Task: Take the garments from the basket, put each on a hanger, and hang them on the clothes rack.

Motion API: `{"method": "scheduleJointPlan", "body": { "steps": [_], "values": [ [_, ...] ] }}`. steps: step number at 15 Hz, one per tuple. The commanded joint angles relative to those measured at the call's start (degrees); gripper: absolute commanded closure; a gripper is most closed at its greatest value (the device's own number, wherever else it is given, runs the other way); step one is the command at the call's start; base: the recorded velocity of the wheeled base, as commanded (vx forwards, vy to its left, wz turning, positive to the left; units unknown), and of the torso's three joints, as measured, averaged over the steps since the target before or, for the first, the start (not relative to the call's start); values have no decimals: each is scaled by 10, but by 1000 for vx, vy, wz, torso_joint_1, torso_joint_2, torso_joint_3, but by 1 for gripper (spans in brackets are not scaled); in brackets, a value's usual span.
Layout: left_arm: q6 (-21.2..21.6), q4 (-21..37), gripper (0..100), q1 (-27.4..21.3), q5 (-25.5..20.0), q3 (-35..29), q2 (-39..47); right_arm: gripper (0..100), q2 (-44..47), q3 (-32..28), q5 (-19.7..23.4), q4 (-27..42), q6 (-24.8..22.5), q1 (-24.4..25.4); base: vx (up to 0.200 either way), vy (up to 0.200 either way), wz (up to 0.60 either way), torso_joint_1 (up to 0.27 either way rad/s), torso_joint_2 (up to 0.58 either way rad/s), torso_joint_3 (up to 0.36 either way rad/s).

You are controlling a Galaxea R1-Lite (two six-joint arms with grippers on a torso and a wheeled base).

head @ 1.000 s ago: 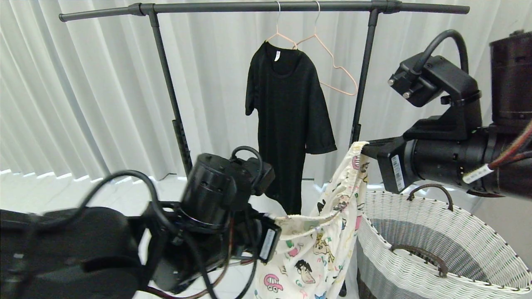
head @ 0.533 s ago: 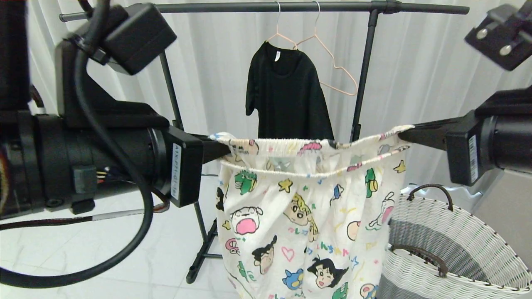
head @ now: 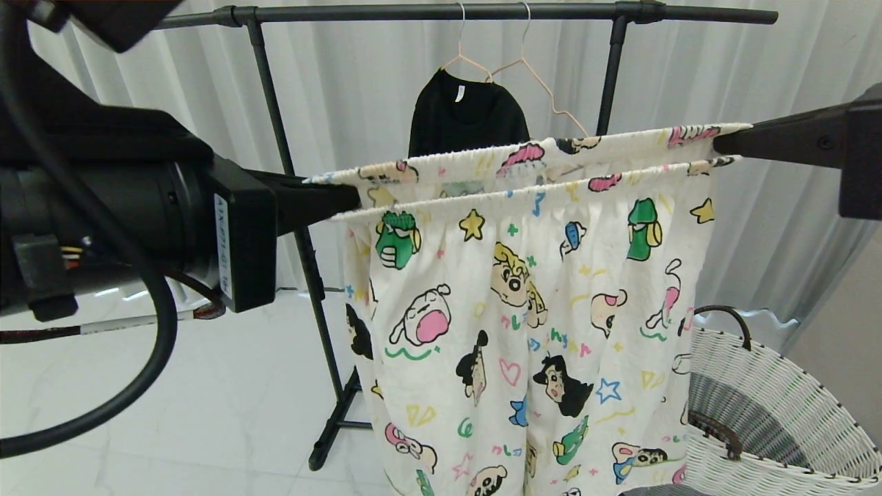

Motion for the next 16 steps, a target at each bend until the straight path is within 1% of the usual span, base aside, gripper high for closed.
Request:
{"method": "scheduleJointPlan", "body": {
  "steps": [1,3,4,5,6,7,8,9,10,11,12,14,16],
  "values": [
    [-6,-1,100,-1,-1,-24,-1,100,-6,1,-1,9,0,0,0,0,0,0,0,0],
    [-4,-1,100,-7,-3,-24,-2,100,-14,3,0,27,0,1,0,0,0,0,0,0],
    [6,-3,100,-10,-3,-22,7,100,-27,5,1,37,0,1,0,0,0,0,0,0],
    [20,-28,100,-25,-2,-26,28,100,-43,6,3,58,2,4,0,0,0,0,0,0],
    [29,-95,100,-41,-1,-26,55,100,-65,6,13,95,5,19,0,0,0,0,0,0],
    [41,-154,100,-41,-1,-25,85,100,-89,6,33,144,12,54,0,0,0,0,0,0],
    [55,-184,100,-41,-2,-29,104,100,-104,6,43,186,24,100,0,0,0,0,0,0],
    [58,-185,100,-41,-4,-37,116,100,-111,10,45,211,41,155,0,0,0,0,0,0],
    [58,-185,100,-41,-5,-40,120,100,-111,22,45,212,60,206,0,0,0,0,0,0],
    [58,-185,100,-42,-10,-42,121,100,-106,30,44,208,67,231,0,0,0,0,0,0],
    [58,-185,100,-42,-14,-42,119,100,-99,39,44,201,67,235,0,0,0,0,0,0],
    [58,-184,100,-43,-14,-39,109,100,-88,55,42,157,67,233,0,0,0,0,0,0],
    [58,-178,100,-43,-13,-31,96,100,-83,57,42,144,67,217,0,0,0,0,0,0]
  ]
}}
